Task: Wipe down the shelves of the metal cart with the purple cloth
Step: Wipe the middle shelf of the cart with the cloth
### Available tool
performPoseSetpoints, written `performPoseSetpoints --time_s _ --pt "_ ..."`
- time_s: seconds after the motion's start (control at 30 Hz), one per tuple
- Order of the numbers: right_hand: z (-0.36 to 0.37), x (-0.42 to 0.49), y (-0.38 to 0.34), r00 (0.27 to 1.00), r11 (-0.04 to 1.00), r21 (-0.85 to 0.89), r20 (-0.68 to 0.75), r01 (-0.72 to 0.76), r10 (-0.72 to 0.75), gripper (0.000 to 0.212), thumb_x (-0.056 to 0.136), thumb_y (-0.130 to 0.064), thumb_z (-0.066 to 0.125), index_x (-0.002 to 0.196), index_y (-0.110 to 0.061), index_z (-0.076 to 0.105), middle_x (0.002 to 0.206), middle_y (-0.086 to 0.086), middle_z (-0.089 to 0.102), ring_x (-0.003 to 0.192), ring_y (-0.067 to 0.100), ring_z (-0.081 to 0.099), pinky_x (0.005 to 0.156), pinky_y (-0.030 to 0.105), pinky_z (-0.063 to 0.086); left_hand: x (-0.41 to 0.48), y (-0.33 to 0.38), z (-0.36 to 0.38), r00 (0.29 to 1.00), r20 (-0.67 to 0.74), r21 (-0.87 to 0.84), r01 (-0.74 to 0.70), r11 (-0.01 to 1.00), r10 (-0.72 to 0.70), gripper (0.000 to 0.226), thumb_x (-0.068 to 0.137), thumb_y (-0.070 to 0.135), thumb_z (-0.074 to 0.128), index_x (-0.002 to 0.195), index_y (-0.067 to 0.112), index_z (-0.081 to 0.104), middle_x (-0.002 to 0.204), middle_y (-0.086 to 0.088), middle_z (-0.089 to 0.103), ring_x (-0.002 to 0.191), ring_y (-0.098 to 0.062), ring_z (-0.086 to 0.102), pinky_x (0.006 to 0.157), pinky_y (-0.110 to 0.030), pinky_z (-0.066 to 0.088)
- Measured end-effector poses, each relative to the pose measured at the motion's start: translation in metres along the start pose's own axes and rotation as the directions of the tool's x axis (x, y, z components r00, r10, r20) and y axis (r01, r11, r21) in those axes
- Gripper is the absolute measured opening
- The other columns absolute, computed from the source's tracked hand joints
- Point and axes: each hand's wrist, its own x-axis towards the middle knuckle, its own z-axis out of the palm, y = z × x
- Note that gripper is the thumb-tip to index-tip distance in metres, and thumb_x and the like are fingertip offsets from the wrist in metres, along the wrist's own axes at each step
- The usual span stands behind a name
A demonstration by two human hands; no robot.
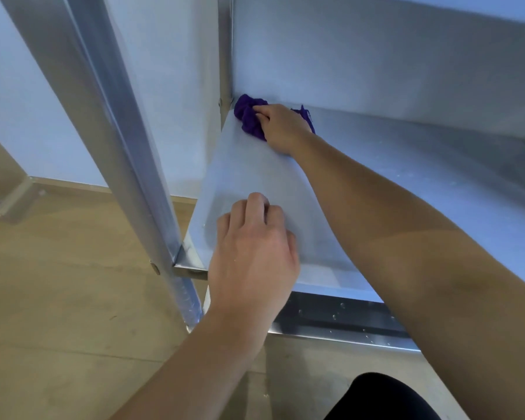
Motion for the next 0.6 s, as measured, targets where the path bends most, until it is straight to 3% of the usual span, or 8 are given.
performPoseSetpoints --time_s 0.23,0.43,0.6 --pt "-0.003 -0.006 0.002 0.996 0.997 -0.018 0.044 0.074 -0.073 0.042 0.103 -0.035 0.026 0.140 -0.033 0.045 0.139 -0.002 0.051 0.122 0.024 0.051 0.106 0.045 0.036 0.000 -0.001 -0.001 1.000 -0.009 -0.014 -0.023 1.000 0.023 0.036 0.088 0.019 0.034 0.093 0.008 0.067 0.098 -0.006 0.057 0.090 -0.027 0.053 0.082 -0.038 0.045" --pt "-0.017 -0.086 0.008 0.956 0.965 0.054 0.134 0.258 -0.263 0.039 0.104 -0.026 0.031 0.140 -0.023 0.046 0.135 -0.003 0.051 0.121 0.015 0.047 0.106 0.030 0.033 -0.002 0.001 -0.004 0.999 0.002 0.006 -0.033 0.999 0.033 0.032 0.090 0.019 0.039 0.098 0.005 0.067 0.098 -0.008 0.056 0.089 -0.026 0.053 0.079 -0.040 0.046" --pt "-0.026 -0.150 0.012 0.915 0.928 0.079 0.151 0.365 -0.373 0.038 0.104 -0.024 0.034 0.139 -0.022 0.048 0.114 -0.016 0.047 0.102 0.002 0.042 0.096 0.033 0.038 -0.005 0.003 -0.006 0.999 -0.001 0.028 -0.035 0.999 0.035 0.033 0.089 0.019 0.035 0.091 0.006 0.065 0.097 -0.009 0.055 0.087 -0.027 0.052 0.077 -0.040 0.044"
